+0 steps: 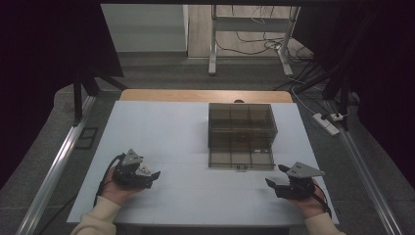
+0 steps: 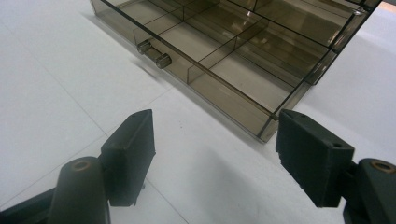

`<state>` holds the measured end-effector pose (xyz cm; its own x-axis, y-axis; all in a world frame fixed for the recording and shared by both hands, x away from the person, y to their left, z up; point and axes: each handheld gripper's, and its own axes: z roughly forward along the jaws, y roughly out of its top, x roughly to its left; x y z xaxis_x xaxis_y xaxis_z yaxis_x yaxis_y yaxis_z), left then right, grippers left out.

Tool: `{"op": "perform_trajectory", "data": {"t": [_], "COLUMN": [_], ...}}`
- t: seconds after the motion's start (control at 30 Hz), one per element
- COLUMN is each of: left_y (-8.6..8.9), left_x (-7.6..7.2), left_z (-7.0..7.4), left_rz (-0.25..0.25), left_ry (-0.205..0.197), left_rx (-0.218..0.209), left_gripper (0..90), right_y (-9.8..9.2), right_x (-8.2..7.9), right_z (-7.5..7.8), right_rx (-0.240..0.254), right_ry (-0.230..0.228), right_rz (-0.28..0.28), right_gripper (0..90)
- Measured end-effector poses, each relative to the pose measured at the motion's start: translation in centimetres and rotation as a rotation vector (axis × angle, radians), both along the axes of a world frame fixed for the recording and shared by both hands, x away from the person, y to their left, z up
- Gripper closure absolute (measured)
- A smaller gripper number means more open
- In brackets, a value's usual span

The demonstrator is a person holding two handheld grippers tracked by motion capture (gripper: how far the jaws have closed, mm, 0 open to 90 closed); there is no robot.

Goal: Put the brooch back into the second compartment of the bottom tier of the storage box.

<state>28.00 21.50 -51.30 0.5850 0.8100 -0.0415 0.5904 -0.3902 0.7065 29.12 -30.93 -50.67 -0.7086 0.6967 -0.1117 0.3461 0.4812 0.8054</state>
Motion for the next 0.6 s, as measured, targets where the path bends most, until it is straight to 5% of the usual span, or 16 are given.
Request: {"op": "perform_trajectory", "data": {"t": [0.37,0.6], "left_y": [0.9,1.4], "left_x": [2.1,3.5], "left_z": [1.2,2.7], "left_rz": [-0.038,-0.038], "left_ry": [0.072,0.074], "left_rx": [0.035,0.023], "left_gripper": [12.5,14.4], "right_y": [0.2,0.2], "right_x": [0.0,0.0], "right_z": [0.0,0.0], "right_rx": [-0.011,-0.008], "right_ry": [0.000,0.001], "right_rz": [0.006,0.005], "right_gripper": [27.8,27.8]}}
